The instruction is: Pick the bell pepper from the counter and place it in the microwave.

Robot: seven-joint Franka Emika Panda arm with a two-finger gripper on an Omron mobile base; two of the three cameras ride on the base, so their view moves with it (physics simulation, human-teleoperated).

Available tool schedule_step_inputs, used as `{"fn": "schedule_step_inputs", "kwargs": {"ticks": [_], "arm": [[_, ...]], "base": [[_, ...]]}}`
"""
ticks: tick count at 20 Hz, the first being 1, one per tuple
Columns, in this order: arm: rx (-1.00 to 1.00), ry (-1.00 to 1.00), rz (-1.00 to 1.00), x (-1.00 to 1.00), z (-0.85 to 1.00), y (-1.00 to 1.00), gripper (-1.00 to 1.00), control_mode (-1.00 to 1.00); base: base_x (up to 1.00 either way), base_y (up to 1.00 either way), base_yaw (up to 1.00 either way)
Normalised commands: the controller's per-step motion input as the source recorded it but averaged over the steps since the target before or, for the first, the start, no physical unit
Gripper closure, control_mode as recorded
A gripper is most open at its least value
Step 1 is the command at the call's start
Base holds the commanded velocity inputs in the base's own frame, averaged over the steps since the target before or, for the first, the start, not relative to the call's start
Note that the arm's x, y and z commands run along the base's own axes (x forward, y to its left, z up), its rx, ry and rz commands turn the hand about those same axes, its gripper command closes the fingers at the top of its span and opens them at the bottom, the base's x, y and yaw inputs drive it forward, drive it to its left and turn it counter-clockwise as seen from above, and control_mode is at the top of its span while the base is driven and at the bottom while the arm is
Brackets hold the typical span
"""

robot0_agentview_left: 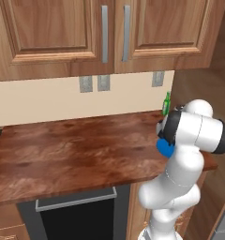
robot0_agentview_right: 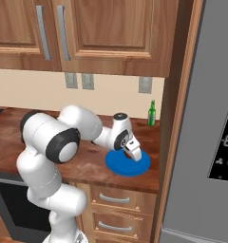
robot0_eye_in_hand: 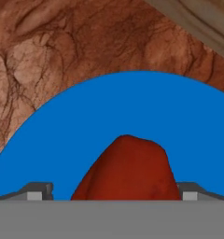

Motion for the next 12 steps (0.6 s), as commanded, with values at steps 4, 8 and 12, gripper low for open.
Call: {"fn": "schedule_step_inputs", "kwargs": {"ticks": [4, 8, 12], "arm": [[0.0, 0.05, 0.0, 0.06, -0.31, -0.01, -1.0, -1.0], [0.0, 0.03, 0.0, 0.03, -0.3, -0.08, -1.0, -1.0], [0.0, 0.03, 0.0, 0.0, -0.49, -0.03, 1.0, -1.0]], "base": [[0.0, 0.0, 0.0], [0.0, 0.0, 0.0], [0.0, 0.0, 0.0]]}}
